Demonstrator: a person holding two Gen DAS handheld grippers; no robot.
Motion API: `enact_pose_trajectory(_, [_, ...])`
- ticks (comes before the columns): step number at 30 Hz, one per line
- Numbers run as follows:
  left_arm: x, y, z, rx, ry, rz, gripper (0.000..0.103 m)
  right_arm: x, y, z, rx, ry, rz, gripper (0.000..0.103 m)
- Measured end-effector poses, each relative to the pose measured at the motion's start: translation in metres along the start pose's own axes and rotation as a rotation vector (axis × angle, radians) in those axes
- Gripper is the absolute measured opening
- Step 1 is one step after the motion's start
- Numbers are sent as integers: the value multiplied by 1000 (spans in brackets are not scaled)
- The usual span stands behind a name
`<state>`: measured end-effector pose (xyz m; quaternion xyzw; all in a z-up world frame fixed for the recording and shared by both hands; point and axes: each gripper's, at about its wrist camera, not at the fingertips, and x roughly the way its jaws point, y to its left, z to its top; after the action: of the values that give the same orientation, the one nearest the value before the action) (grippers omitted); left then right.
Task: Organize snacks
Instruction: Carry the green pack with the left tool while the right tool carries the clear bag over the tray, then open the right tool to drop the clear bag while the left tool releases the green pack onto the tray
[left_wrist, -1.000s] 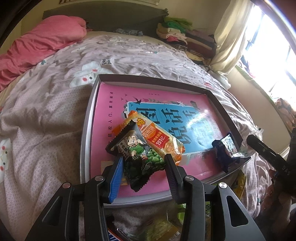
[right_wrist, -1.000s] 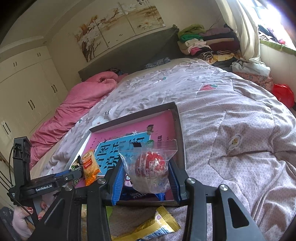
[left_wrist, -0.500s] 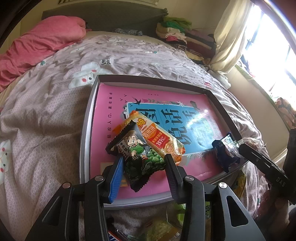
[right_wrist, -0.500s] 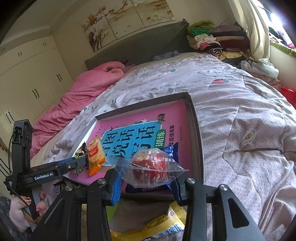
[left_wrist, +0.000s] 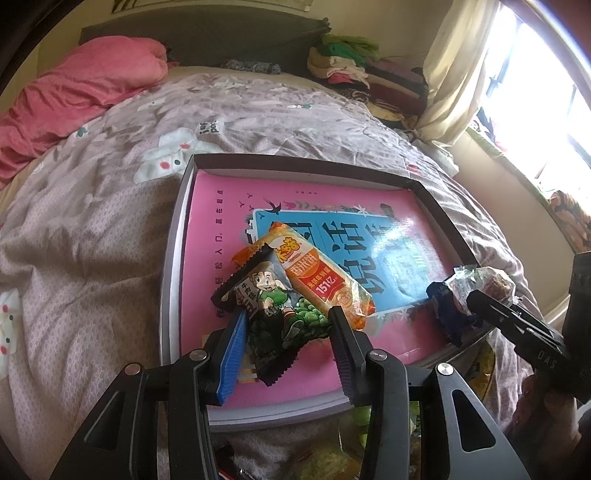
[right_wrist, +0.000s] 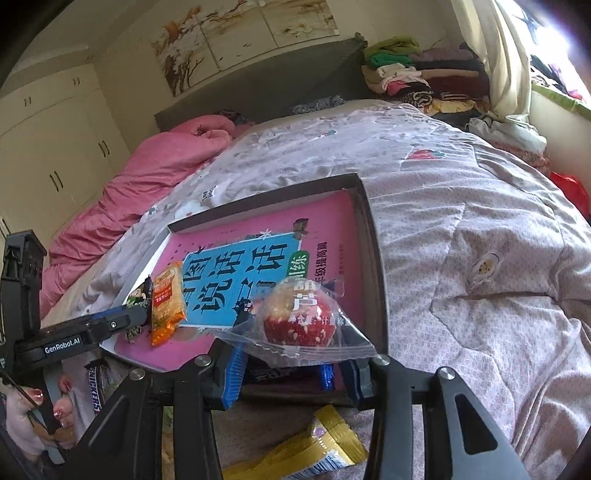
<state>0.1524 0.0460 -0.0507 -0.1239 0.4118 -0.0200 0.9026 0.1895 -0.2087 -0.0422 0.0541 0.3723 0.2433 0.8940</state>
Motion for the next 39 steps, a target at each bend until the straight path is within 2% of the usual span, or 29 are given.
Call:
enact_pose_trajectory(4, [1,-1,1,8,-1,2,45,3,9,-3,-68,0,-45,44])
enact_pose_trajectory(6, [1,0,2,8,-1,1,45,4,12,-4,-85,-2,-59,49])
enact_pose_trajectory(10, [1,2,3,-1,-3,4,46,4,19,-3,-124,-9,-93,66])
enact_pose_trajectory(11, [1,2,3,-3,-3,4,46,3,20,-3,-134,-14,-102,66])
enact_pose_trajectory(22, [1,8,3,-14,-9,18,46,-9,14,1,-158,-82,-165,67])
enact_pose_trajectory(28, [1,8,3,-16,-9,23,47,1,8,6,-138,-72,-155,57])
enact_pose_trajectory(36, [0,8,4,-16,-15,28,48,0,10,8,-154,-106,-184,57])
enact_pose_trajectory(39, [-1,7,5,-11,-21,33,54,-4,10,8,-150,-123,-183,57])
